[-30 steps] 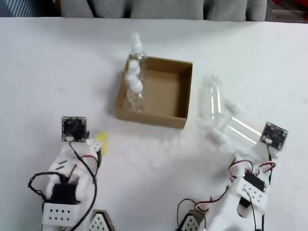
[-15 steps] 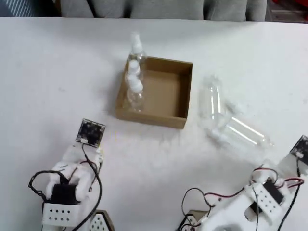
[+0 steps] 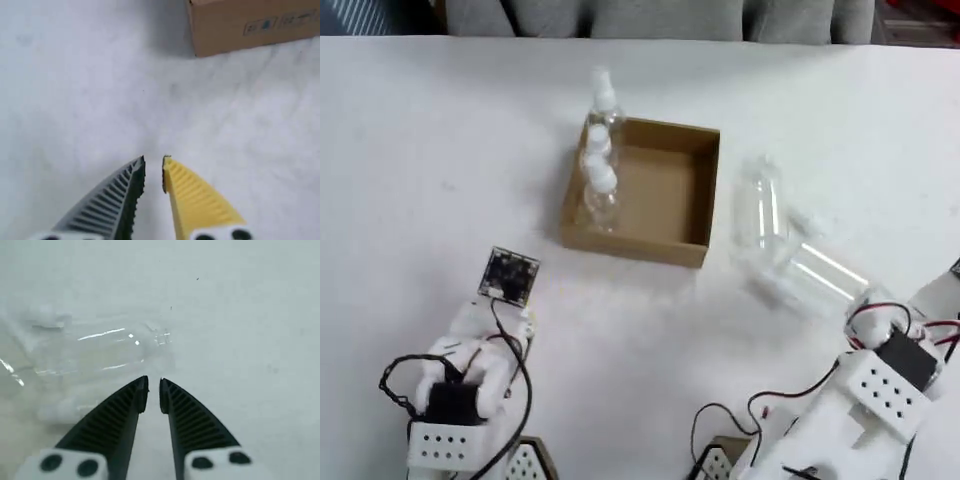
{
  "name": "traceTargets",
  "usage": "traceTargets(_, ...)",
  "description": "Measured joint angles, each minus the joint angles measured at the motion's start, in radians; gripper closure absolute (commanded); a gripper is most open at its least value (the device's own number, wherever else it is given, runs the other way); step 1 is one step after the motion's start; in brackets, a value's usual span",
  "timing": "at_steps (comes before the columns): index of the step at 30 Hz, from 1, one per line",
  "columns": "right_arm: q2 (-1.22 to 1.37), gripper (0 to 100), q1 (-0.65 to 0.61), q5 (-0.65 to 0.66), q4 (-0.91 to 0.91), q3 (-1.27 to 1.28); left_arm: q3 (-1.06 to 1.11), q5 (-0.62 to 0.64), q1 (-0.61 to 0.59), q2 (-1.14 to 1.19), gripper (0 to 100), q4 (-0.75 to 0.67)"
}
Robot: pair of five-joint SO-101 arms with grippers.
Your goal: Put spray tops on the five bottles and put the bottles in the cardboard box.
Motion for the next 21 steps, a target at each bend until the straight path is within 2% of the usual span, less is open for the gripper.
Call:
traceTargets(2, 0.006, 79.6, -0.04, -0.098, 0.0, 0.0, 0.0, 0.0, 0.0, 0.0, 92, 0.0)
traceTargets(5, 0.077, 80.1, -0.072, -0.235, -0.014, -0.015, 0.0, 0.0, 0.0, 0.0, 92, 0.0)
traceTargets(16, 0.514, 80.1, -0.178, -0.491, -0.18, -0.192, 0.0, 0.0, 0.0, 0.0, 92, 0.0)
traceTargets(21, 0.563, 70.0, -0.175, -0.626, -0.23, -0.221, 0.0, 0.0, 0.0, 0.0, 92, 0.0)
